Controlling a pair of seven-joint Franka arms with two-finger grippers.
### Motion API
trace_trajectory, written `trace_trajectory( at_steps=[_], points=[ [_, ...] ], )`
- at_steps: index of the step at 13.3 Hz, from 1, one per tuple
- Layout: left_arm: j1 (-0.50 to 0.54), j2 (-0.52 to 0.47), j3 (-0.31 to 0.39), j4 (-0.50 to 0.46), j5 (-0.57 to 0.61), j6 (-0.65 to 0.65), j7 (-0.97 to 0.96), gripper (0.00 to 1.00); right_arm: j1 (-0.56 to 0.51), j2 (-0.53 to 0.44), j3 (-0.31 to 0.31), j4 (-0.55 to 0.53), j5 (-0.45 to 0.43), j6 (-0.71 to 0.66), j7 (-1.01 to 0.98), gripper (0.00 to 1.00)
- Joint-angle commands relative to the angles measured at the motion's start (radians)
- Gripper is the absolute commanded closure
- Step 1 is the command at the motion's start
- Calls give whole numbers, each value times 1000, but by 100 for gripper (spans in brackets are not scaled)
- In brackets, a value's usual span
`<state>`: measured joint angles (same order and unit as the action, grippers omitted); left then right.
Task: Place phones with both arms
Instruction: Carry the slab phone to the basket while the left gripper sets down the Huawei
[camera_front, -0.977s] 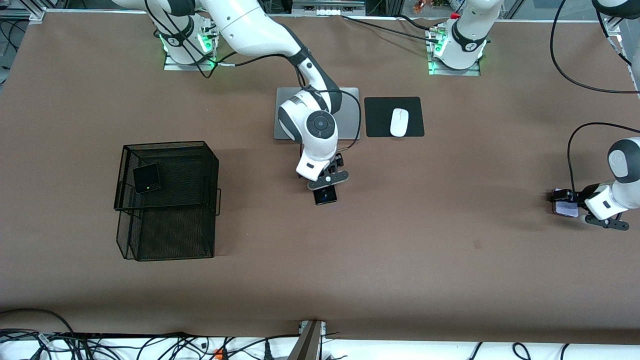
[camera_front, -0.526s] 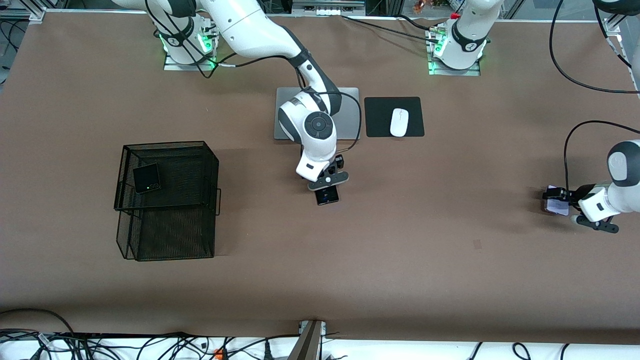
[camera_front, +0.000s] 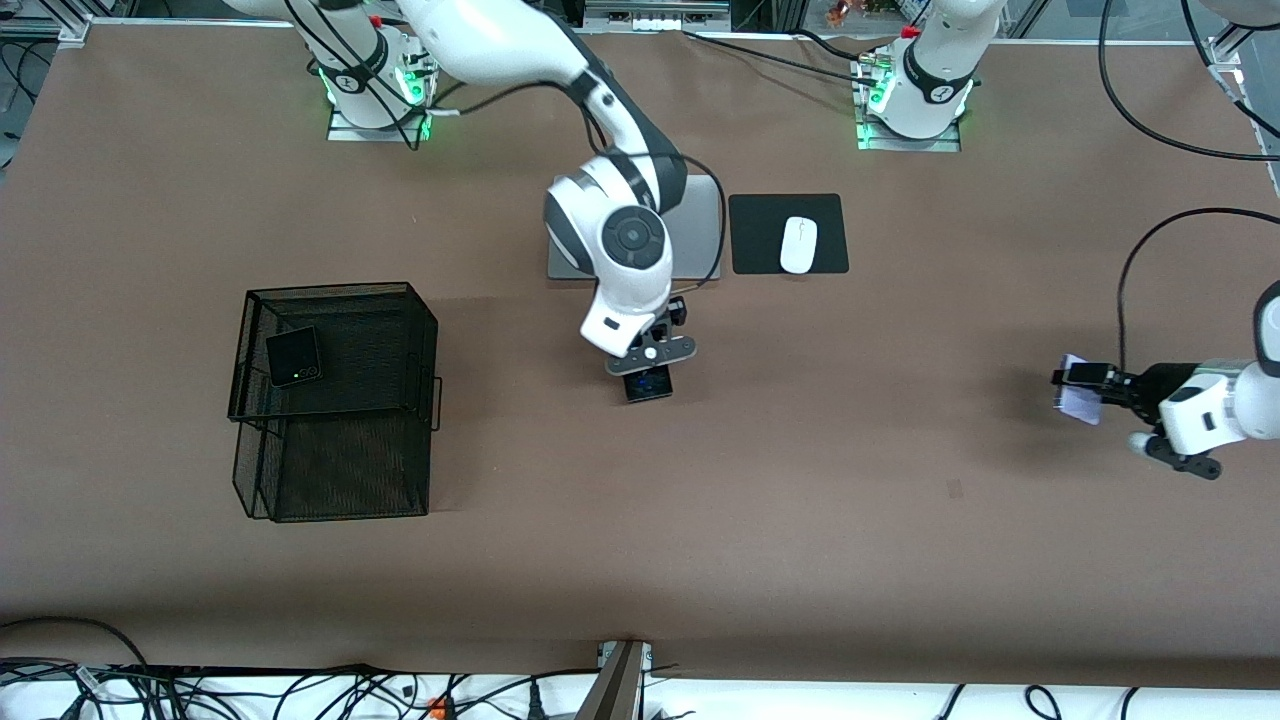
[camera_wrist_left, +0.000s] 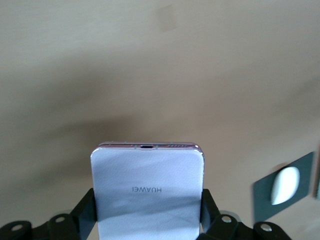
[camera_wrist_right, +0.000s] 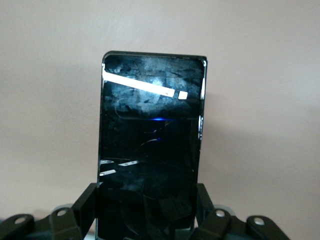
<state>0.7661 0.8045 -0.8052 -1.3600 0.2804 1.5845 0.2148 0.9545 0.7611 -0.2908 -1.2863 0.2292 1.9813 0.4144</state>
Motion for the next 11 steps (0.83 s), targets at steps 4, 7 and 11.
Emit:
trace_trajectory(
  at_steps=[4,7,11],
  points=[
    [-241,21,-97,39,-65,-43,-461,94,-22,-261,-226,-59,16,-361,-43,100],
    [-500,35,-34,33,-56,119,-691,96,-22,-389,-385,-232,7,-374,-185,100],
    [-856,61,142,24,-63,453,-938,94,-20,-506,-497,-506,-5,-232,-379,100]
  ],
)
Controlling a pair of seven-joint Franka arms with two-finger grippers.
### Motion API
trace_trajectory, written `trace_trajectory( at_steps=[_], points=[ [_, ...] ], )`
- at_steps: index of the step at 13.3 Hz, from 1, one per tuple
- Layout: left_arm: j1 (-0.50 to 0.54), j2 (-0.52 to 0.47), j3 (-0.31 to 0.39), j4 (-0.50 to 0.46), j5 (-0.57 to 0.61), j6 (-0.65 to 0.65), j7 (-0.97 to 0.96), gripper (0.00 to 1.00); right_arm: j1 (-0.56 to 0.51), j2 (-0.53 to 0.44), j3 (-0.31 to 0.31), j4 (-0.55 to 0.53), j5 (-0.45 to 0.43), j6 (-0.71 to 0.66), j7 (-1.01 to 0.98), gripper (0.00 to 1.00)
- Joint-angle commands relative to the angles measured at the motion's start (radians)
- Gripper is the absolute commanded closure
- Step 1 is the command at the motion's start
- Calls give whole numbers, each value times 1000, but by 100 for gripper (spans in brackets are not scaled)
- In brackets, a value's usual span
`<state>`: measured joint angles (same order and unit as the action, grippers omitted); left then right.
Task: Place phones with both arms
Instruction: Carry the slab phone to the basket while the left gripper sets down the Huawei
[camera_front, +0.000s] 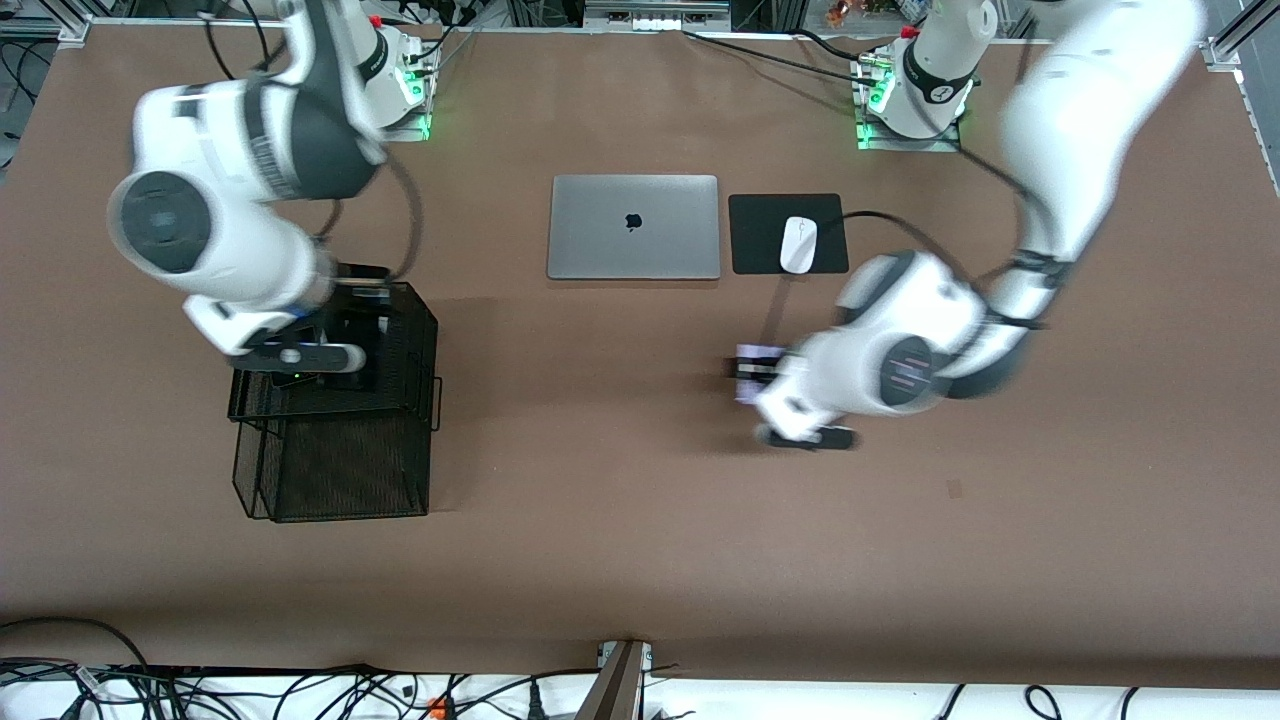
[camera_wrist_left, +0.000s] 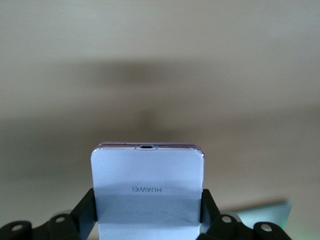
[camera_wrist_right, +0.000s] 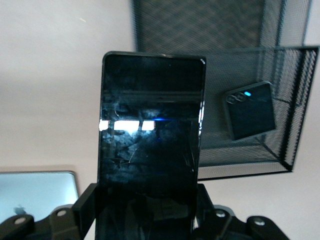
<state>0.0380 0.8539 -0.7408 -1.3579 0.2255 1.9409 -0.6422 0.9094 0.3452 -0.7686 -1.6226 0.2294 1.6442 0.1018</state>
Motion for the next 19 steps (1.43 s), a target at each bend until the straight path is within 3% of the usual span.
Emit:
trace_trajectory(
  at_steps=[1,4,6,7,8,11,12,13,14,15,17,19],
  points=[
    [-207,34,119,22,-6,177,-103,94,25,-97,-27,-233,-5,182,-115,100],
    [-340,98,176,19,-5,306,-154,94,23,-83,-31,-336,-1,357,-180,100],
    [-394,138,204,14,0,361,-137,84,23,-60,-29,-382,7,428,-198,100],
    [-411,145,215,14,2,380,-132,67,25,-43,-28,-391,10,456,-200,100],
    [-421,145,219,13,3,380,-131,1,25,-34,-24,-393,14,466,-200,100],
    [-402,99,221,6,20,340,-140,0,29,0,-8,-392,64,482,-206,100],
    [-377,55,219,11,20,249,-140,0,31,8,2,-390,82,488,-206,100],
    [-339,3,219,19,21,140,-136,0,29,15,14,-387,93,493,-206,92],
    [-290,-47,212,20,21,53,-105,0,29,23,14,-379,102,493,-205,62],
    [-255,-96,209,20,20,-18,-61,0,26,23,14,-367,117,485,-205,1],
    [-195,-177,213,22,21,-124,8,0,23,17,12,-321,119,450,-209,0],
    [-112,-284,215,22,20,-187,112,0,11,12,-3,-219,116,308,-211,0]
  ],
)
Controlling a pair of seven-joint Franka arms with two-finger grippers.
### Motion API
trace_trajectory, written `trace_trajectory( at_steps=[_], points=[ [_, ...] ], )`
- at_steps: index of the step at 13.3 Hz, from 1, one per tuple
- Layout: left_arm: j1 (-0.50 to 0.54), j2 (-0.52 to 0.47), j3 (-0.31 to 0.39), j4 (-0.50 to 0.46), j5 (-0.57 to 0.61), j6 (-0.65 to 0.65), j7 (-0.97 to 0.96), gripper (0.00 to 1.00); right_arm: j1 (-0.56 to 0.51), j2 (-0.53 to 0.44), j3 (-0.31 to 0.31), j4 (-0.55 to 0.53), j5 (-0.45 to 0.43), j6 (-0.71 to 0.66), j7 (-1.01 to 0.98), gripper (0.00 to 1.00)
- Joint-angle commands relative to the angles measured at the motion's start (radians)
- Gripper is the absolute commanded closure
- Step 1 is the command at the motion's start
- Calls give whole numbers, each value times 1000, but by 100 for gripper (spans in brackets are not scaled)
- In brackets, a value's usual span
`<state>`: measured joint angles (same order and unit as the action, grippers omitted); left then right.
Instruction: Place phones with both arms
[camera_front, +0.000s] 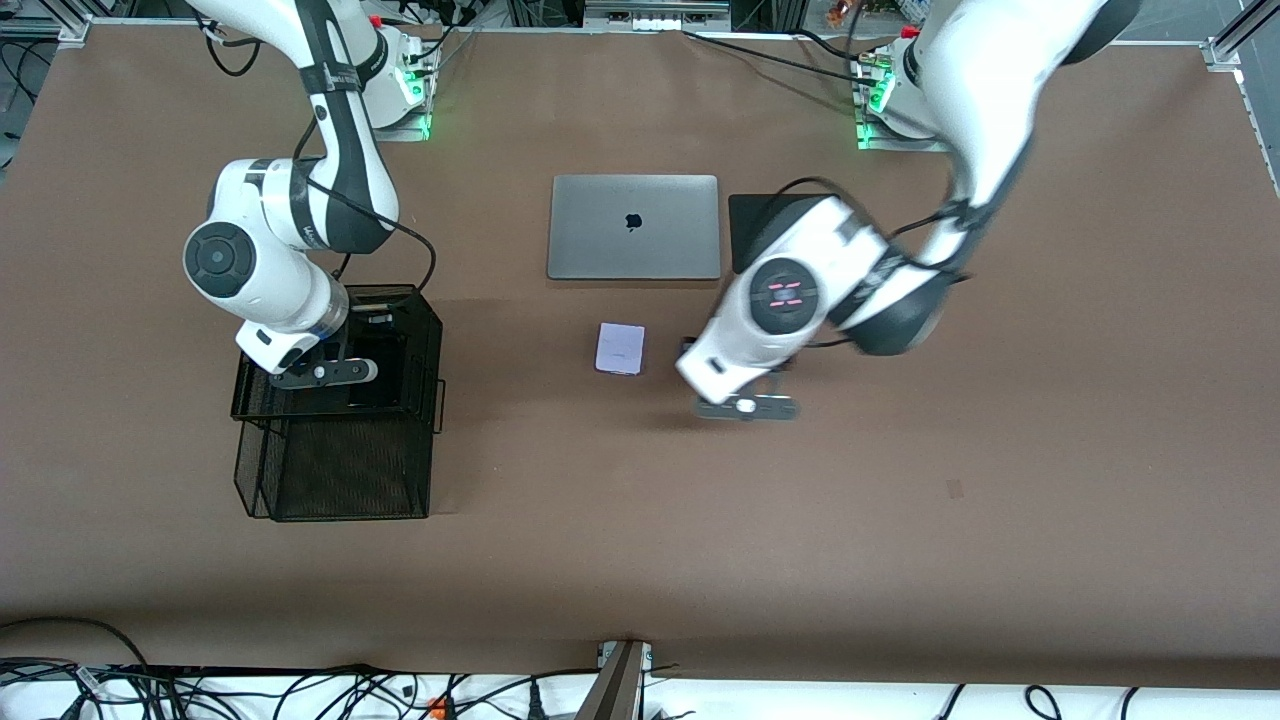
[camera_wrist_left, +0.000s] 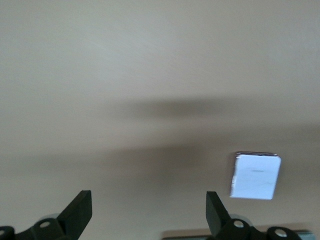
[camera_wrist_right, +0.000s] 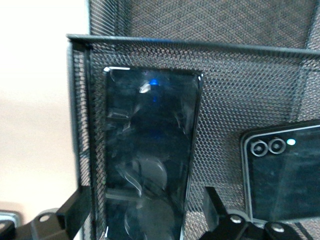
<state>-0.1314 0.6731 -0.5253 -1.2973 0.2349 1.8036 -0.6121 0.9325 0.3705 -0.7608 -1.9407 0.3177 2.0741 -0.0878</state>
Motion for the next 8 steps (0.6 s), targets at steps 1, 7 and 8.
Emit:
trace_trajectory(
  at_steps=[1,7,8],
  points=[
    [108,-150,-1,-37,11,-91,157,0,-20,-13,-21,162,24,-205,-20,0],
    [312,-383,123,-49,-89,-237,636,0,5,1,-2,376,24,-387,184,0],
    [271,-461,242,-116,-183,-240,684,0,15,27,15,403,27,-378,256,0]
  ],
)
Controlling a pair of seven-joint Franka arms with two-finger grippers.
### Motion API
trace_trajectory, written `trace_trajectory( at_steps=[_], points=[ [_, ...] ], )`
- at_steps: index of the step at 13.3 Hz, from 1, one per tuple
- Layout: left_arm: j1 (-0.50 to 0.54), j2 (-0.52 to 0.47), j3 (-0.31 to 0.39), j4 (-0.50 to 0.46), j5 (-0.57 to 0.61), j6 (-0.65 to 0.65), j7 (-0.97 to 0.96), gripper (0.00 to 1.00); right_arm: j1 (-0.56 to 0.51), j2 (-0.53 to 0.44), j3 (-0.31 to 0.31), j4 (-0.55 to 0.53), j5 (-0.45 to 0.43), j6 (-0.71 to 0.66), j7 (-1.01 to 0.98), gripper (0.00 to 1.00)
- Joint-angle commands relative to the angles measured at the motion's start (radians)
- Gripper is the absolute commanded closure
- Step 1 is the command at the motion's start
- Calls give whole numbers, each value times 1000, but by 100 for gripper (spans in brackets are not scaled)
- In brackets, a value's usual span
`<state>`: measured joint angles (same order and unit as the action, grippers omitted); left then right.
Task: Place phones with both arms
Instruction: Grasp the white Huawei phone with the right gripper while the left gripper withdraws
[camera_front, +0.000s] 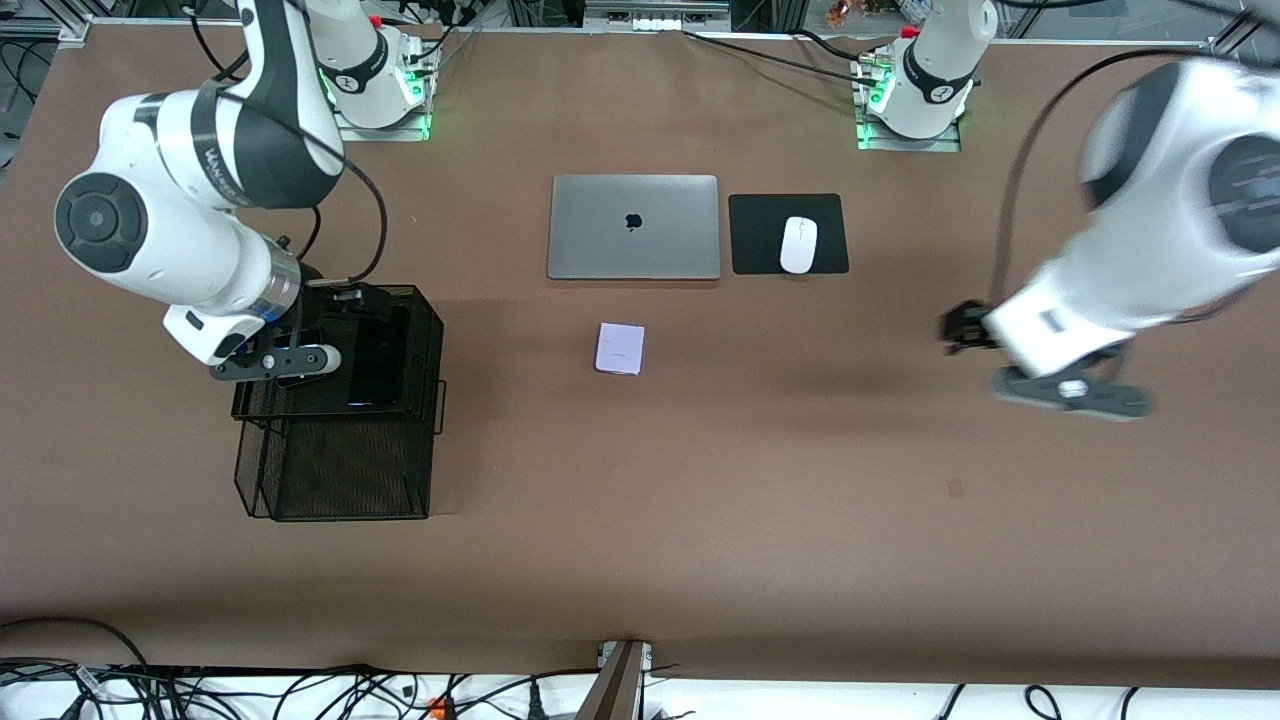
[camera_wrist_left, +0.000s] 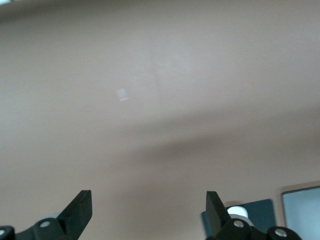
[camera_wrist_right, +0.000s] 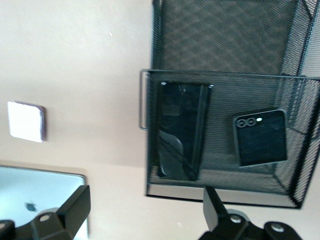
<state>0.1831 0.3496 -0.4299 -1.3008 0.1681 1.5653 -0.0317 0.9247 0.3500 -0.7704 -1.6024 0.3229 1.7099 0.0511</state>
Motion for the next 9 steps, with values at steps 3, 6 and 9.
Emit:
trace_trajectory(
  at_steps=[3,6,9],
  points=[
    [-184,-315,384,-321,-142,151,108,0,29,174,152,215,24,10,350,0],
    [-180,-446,410,-508,-140,299,118,0,31,289,281,289,22,162,583,0],
    [-136,-399,410,-469,-142,251,112,0,49,374,362,285,15,269,703,0]
  ],
)
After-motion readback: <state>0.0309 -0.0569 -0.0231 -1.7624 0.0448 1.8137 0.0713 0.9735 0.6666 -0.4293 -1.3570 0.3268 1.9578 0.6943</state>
